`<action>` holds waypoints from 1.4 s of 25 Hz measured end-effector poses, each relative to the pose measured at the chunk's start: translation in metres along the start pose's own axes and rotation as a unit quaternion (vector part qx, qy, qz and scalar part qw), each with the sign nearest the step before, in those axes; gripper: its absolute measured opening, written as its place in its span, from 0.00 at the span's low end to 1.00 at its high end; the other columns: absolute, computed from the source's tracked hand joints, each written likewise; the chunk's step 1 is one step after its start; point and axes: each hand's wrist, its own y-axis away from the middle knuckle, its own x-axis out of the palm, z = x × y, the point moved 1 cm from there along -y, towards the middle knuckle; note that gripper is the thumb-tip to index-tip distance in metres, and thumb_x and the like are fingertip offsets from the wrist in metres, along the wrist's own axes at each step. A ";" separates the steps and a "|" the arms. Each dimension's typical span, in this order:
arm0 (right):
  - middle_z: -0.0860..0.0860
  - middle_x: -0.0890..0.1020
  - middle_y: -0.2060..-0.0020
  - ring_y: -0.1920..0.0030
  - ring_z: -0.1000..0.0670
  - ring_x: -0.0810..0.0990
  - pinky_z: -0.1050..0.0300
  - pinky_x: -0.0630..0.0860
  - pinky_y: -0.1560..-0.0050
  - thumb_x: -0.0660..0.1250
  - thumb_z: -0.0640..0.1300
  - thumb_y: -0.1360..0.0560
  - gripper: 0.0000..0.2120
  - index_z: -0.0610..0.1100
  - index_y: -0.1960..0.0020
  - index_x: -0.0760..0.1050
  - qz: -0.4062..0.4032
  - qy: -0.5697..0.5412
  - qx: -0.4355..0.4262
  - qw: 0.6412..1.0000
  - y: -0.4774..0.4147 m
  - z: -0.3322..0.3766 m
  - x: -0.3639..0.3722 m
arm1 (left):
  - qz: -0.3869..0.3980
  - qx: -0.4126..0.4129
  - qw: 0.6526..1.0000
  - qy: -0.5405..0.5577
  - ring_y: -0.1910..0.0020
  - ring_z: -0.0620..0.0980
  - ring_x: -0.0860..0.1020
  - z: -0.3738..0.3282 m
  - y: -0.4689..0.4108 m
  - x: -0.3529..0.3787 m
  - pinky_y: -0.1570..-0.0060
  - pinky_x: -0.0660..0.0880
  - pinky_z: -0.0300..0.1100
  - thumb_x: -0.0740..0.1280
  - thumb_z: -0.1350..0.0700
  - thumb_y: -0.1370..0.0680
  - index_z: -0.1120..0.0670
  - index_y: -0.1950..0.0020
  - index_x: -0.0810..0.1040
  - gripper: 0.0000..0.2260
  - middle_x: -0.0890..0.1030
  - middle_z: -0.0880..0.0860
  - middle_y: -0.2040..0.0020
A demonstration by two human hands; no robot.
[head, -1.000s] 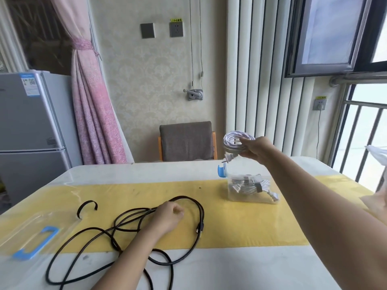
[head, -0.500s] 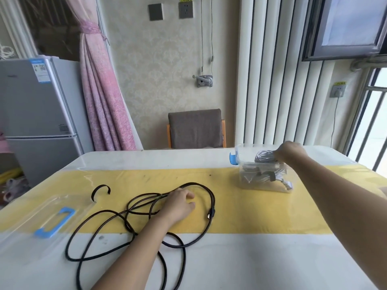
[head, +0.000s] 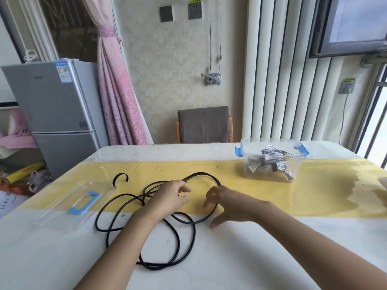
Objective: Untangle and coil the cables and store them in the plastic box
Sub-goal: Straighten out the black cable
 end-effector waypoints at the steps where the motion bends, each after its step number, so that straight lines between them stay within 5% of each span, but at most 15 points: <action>1: 0.50 0.73 0.42 0.41 0.49 0.70 0.57 0.68 0.40 0.68 0.56 0.27 0.20 0.48 0.38 0.73 -0.024 0.054 0.003 0.998 0.001 0.004 0.011 | 0.038 0.003 0.999 -0.022 0.39 0.44 0.74 0.004 0.011 -0.003 0.42 0.69 0.35 0.71 0.54 0.27 0.48 0.41 0.77 0.15 0.76 0.47 0.38; 4: 0.44 0.75 0.49 0.47 0.42 0.72 0.49 0.68 0.40 0.56 0.52 0.21 0.15 0.41 0.45 0.71 -0.095 0.164 -0.021 0.982 0.012 0.019 0.031 | 0.090 -0.018 0.992 -0.087 0.28 0.47 0.60 0.013 0.041 -0.003 0.33 0.61 0.38 0.75 0.49 0.31 0.49 0.27 0.62 0.36 0.59 0.48 0.26; 8: 0.39 0.79 0.56 0.56 0.38 0.76 0.50 0.68 0.60 0.52 0.51 0.18 0.15 0.40 0.47 0.67 -0.120 0.028 0.046 0.991 0.036 0.018 0.015 | 0.081 -0.097 0.984 -0.129 0.23 0.52 0.43 0.032 0.061 0.004 0.26 0.48 0.50 0.66 0.31 0.34 0.50 0.22 0.42 0.51 0.41 0.50 0.22; 11: 0.40 0.81 0.57 0.57 0.38 0.79 0.52 0.70 0.64 0.57 0.51 0.20 0.14 0.40 0.50 0.72 -0.241 0.073 0.194 0.948 0.056 -0.020 -0.021 | 0.098 -0.159 0.962 -0.200 0.23 0.56 0.43 0.056 0.068 0.007 0.28 0.46 0.56 0.53 0.25 0.31 0.45 0.22 0.44 0.44 0.42 0.50 0.22; 13: 0.39 0.81 0.55 0.56 0.39 0.79 0.54 0.69 0.63 0.59 0.49 0.20 0.13 0.39 0.53 0.74 -0.253 0.069 0.276 0.925 0.078 -0.047 -0.035 | 0.094 -0.198 0.953 -0.211 0.24 0.60 0.44 0.064 0.066 0.001 0.29 0.47 0.57 0.51 0.28 0.27 0.39 0.24 0.44 0.36 0.44 0.54 0.22; 16: 0.35 0.79 0.51 0.52 0.37 0.77 0.53 0.66 0.61 0.55 0.48 0.19 0.16 0.38 0.56 0.72 -0.263 0.024 0.383 0.885 0.112 -0.071 -0.048 | 0.051 -0.199 0.950 -0.233 0.27 0.60 0.60 0.060 0.058 -0.009 0.31 0.62 0.52 0.56 0.47 0.19 0.48 0.25 0.59 0.23 0.61 0.59 0.26; 19: 0.35 0.78 0.48 0.49 0.36 0.76 0.52 0.67 0.59 0.52 0.43 0.18 0.15 0.33 0.48 0.73 -0.298 0.043 0.454 0.839 0.146 -0.082 -0.063 | -0.053 -0.185 0.958 -0.211 0.50 0.56 0.77 0.051 0.058 -0.022 0.50 0.75 0.47 0.59 0.66 0.24 0.56 0.49 0.78 0.11 0.79 0.55 0.47; 22: 0.39 0.76 0.45 0.47 0.39 0.74 0.52 0.69 0.55 0.53 0.35 0.22 0.12 0.35 0.45 0.73 -0.219 0.107 0.511 0.825 0.166 -0.086 -0.068 | -0.105 -0.163 0.962 -0.195 0.51 0.57 0.78 0.046 0.060 -0.031 0.54 0.75 0.45 0.60 0.68 0.26 0.58 0.55 0.82 0.11 0.81 0.56 0.50; 25: 0.40 0.72 0.41 0.40 0.39 0.70 0.49 0.70 0.45 0.55 0.35 0.24 0.15 0.37 0.39 0.71 -0.187 0.142 0.444 0.865 0.150 -0.076 -0.060 | -0.142 -0.078 0.966 -0.199 0.42 0.57 0.73 0.023 0.057 -0.032 0.44 0.69 0.44 0.65 0.60 0.24 0.55 0.49 0.81 0.07 0.78 0.55 0.45; 29: 0.46 0.77 0.38 0.38 0.44 0.74 0.56 0.69 0.40 0.61 0.37 0.24 0.17 0.44 0.36 0.74 -0.176 0.027 0.201 0.963 0.090 -0.024 -0.031 | 0.128 -0.087 0.972 -0.177 0.62 0.50 0.70 -0.013 0.071 -0.010 0.61 0.64 0.41 0.71 0.39 0.31 0.49 0.62 0.73 0.15 0.72 0.49 0.62; 32: 0.49 0.78 0.39 0.39 0.47 0.75 0.58 0.71 0.41 0.56 0.29 0.27 0.24 0.47 0.37 0.75 -0.143 -0.031 0.083 0.986 0.053 0.027 -0.010 | 0.190 -0.077 0.958 -0.202 0.64 0.50 0.66 -0.014 0.084 0.006 0.65 0.60 0.42 0.71 0.48 0.28 0.51 0.62 0.69 0.12 0.69 0.51 0.63; 35: 0.49 0.70 0.31 0.31 0.48 0.66 0.55 0.67 0.34 0.53 0.26 0.31 0.32 0.45 0.30 0.68 -0.091 -0.013 0.032 0.995 0.023 0.055 0.012 | 0.208 -0.062 0.965 -0.150 0.63 0.48 0.68 -0.014 0.092 0.004 0.62 0.63 0.40 0.68 0.53 0.29 0.49 0.59 0.71 0.06 0.70 0.50 0.61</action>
